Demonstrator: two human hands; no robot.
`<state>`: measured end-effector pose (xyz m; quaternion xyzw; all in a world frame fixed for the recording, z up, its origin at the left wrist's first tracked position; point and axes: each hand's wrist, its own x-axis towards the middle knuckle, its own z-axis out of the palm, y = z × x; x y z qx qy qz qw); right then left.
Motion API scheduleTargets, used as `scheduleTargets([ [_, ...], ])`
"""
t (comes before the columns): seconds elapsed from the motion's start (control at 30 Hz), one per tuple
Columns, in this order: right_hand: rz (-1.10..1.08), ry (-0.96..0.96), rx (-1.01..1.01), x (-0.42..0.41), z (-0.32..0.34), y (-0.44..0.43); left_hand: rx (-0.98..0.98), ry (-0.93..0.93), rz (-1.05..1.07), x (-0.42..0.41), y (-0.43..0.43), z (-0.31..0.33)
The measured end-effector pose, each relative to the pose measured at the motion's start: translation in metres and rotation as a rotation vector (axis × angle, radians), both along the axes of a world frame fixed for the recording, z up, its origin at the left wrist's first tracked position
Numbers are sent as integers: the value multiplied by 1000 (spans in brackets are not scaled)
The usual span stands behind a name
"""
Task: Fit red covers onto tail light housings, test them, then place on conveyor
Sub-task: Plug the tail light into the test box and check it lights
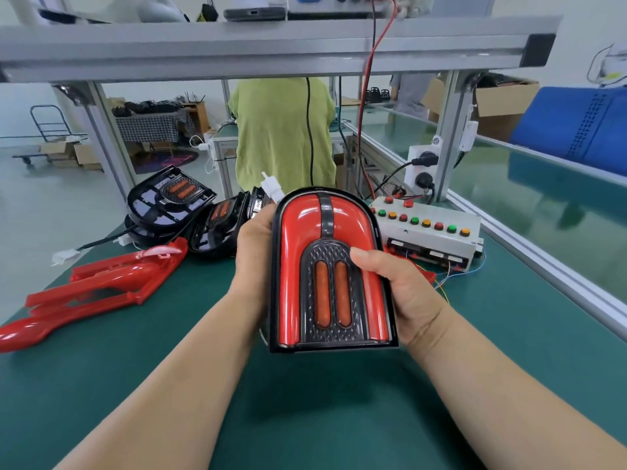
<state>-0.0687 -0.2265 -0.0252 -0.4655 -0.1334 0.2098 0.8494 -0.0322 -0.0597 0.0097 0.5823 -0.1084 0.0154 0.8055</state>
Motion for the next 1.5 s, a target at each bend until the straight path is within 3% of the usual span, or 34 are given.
scheduleTargets([
  [0.13,-98,-75,128,1,6,-8,499,-15,193,5,11,-10],
  [0.23,-166,-191,295,4,15,-18,613,174,228,10,12,-15],
  [0.3,-201,-226,371,4,19,-26,540,288,68,9,7,-17],
  [0.4,-243,-231,366,3,23,-37,272,307,-147,1,-5,-10],
  [0.5,-284,-217,234,2,33,-45,125,263,-152,-11,-14,2],
  [0.6,-311,-185,6,-3,44,-50,136,183,-147,-24,-24,8],
  [0.73,-403,-189,-101,-13,51,-53,140,61,-81,-38,-43,7],
  [1.13,-914,-91,-54,-57,74,-90,38,-31,-107,-67,-100,24],
  [1.5,-1184,-120,-80,-143,102,-175,125,-190,-439,-119,-173,52],
])
